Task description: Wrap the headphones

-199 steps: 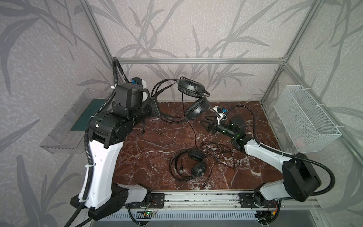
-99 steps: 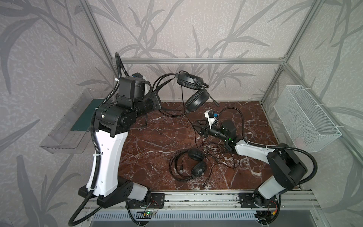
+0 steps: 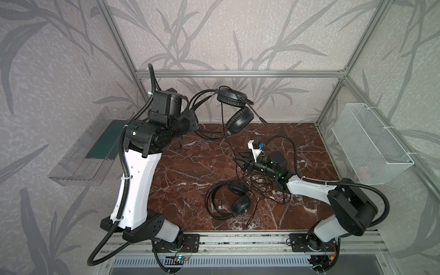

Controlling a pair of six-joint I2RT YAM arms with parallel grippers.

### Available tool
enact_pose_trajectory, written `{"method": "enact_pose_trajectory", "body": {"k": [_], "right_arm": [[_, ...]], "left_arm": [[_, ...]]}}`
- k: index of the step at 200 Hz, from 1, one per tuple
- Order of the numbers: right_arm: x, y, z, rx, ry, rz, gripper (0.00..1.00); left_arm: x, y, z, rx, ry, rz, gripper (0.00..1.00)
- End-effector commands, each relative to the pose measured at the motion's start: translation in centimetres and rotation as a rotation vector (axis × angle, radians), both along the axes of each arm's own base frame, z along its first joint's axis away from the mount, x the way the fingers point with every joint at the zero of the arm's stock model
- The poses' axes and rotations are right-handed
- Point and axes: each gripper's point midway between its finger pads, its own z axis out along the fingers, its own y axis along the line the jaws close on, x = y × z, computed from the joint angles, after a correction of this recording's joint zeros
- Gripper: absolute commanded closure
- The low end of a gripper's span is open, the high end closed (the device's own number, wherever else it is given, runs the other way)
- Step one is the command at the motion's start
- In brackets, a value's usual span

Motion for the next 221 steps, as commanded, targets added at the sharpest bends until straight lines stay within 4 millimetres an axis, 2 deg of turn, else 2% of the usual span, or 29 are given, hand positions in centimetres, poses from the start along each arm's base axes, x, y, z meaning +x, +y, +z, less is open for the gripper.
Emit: {"method": "enact_pose_trajectory", "body": {"k": [1,8,18,30,40,55,93,115,116,136,160,162,176,199,221], "right_arm": [[1.3,1.5,-0.5,0.01,-0.008,0.018,0.45],[1.7,2.1,-1.9,-0.009,0.019,0.026,0.47],[1.7,2.6,-2.5,-0.013,0.035,0.044,0.52],[1.3,3.2,-3.1,-0.02,0.042,0.069,0.64],[0.9,3.2,-3.4,-0.034,0.044,0.063,0.79],[0.0,3.0,-3.5,-0.085,0.027,0.035,0.9],[-5.4,4.7,-2.5,-0.371,-0.096,0.069,0.94],[-7.7,4.4,-1.9,-0.525,-0.12,0.091,0.95],[-7.8,4.3,-1.6,-0.538,-0.128,0.088,1.0],[-8.6,2.8,0.3,-0.64,-0.171,0.047,1.0],[-8.9,1.2,2.4,-0.665,-0.23,-0.001,1.0],[-9.8,1.6,2.8,-0.661,-0.246,0.011,1.0],[-10.2,1.1,4.3,-0.652,-0.283,-0.021,1.0],[-10.9,-0.3,8.0,-0.614,-0.368,-0.08,1.0],[-11.8,-0.6,11.4,-0.578,-0.431,-0.061,1.0]], "left_arm": [[0.2,0.0,3.3,-0.087,-0.106,0.021,1.0],[0.2,0.1,3.4,-0.085,-0.108,0.029,1.0],[0.3,0.5,3.4,-0.082,-0.109,0.044,1.0],[0.6,0.9,3.3,-0.078,-0.11,0.061,1.0],[1.1,1.3,3.1,-0.079,-0.106,0.08,1.0],[2.0,2.0,2.7,-0.073,-0.1,0.117,1.0],[5.1,4.2,0.7,-0.025,-0.061,0.234,1.0],[7.0,4.9,-1.5,0.023,0.001,0.269,1.0],[7.1,5.0,-1.5,0.026,0.003,0.27,1.0],[8.3,5.7,-3.9,0.108,0.064,0.297,1.0],[9.1,6.2,-6.0,0.146,0.097,0.306,1.0],[9.1,6.2,-6.2,0.149,0.099,0.307,1.0],[9.3,6.6,-7.0,0.179,0.11,0.312,1.0],[9.5,7.0,-8.4,0.228,0.131,0.306,1.0],[9.8,6.2,-10.6,0.231,0.166,0.255,1.0]]}}
